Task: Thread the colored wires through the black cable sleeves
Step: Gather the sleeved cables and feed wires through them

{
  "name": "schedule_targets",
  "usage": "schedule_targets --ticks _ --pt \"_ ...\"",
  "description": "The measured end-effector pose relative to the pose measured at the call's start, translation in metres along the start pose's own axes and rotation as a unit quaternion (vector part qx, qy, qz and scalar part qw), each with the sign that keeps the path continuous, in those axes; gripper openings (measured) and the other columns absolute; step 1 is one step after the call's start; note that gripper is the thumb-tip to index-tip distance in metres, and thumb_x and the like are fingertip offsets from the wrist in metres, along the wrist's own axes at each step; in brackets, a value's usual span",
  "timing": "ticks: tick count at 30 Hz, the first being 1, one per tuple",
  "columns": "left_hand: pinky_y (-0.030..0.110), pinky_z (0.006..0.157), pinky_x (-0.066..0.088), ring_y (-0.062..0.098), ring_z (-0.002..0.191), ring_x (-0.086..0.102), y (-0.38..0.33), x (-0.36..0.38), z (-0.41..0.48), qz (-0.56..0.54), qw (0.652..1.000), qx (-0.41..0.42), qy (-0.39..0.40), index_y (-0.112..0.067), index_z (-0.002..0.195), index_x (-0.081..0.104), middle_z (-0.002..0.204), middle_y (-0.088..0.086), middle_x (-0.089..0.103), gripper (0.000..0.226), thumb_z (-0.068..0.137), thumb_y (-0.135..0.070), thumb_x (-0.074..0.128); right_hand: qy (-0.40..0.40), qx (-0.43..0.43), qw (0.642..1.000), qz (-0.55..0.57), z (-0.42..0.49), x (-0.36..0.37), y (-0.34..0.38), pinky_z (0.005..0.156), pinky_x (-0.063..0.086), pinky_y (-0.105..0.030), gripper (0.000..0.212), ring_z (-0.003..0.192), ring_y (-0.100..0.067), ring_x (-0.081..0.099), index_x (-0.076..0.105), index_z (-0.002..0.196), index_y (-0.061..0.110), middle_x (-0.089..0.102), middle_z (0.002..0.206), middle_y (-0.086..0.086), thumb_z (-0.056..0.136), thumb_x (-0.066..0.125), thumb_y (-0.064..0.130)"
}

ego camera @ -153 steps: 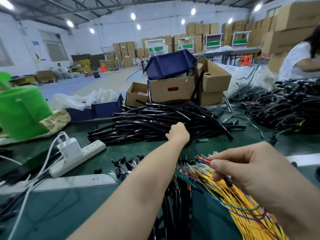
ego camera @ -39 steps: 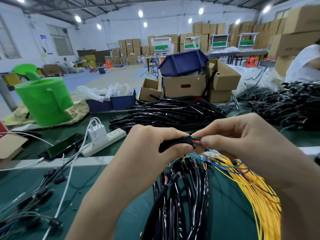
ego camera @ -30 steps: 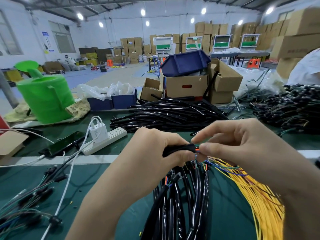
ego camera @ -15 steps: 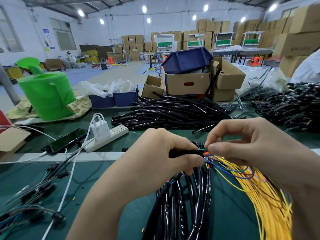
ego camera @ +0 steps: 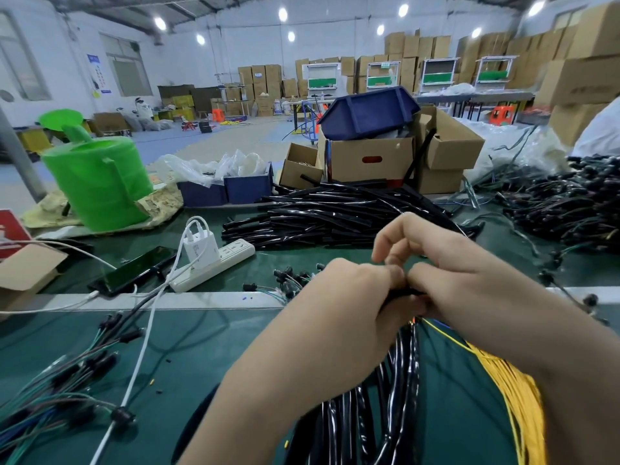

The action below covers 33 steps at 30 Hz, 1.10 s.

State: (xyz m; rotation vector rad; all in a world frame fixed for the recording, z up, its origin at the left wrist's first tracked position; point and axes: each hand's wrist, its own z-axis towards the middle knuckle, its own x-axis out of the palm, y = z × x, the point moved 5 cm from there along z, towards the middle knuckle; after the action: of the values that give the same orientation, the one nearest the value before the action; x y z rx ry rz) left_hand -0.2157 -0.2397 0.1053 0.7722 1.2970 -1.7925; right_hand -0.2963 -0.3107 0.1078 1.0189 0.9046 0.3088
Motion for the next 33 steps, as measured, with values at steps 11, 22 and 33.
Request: schedule_targets --ticks 11,22,33 --pt "0.025 0.044 0.032 0.006 0.043 0.039 0.030 -0.029 -0.008 -0.041 0.996 -0.054 -0.060 -0.029 0.072 0.059 0.056 0.000 0.056 0.022 0.090 -0.038 0.052 -0.162 -0.067 0.981 -0.085 0.014 -0.015 -0.016 0.047 0.031 -0.026 0.005 0.039 -0.014 0.035 0.053 0.086 0.028 0.048 0.047 -0.004 0.091 0.052 0.030" --pt "0.023 0.046 0.034 0.008 0.044 0.040 0.026 -0.045 -0.011 -0.037 0.988 -0.027 -0.145 -0.028 0.071 0.057 0.053 -0.004 0.052 0.020 0.090 -0.030 0.051 -0.234 -0.079 0.969 0.010 0.026 -0.002 -0.031 0.051 0.031 -0.041 0.041 0.046 -0.013 0.034 0.056 0.079 0.022 0.040 0.047 0.006 0.098 0.033 0.051" --pt "0.016 0.047 0.034 0.005 0.046 0.045 0.030 -0.040 -0.006 0.013 0.995 -0.034 -0.096 -0.037 0.064 0.052 0.051 -0.010 0.054 0.029 0.091 -0.027 0.056 -0.196 -0.143 0.970 0.011 0.030 0.025 -0.007 0.066 0.042 -0.042 0.036 0.059 -0.013 0.049 0.052 0.093 0.030 0.053 0.059 0.003 0.091 0.026 0.055"
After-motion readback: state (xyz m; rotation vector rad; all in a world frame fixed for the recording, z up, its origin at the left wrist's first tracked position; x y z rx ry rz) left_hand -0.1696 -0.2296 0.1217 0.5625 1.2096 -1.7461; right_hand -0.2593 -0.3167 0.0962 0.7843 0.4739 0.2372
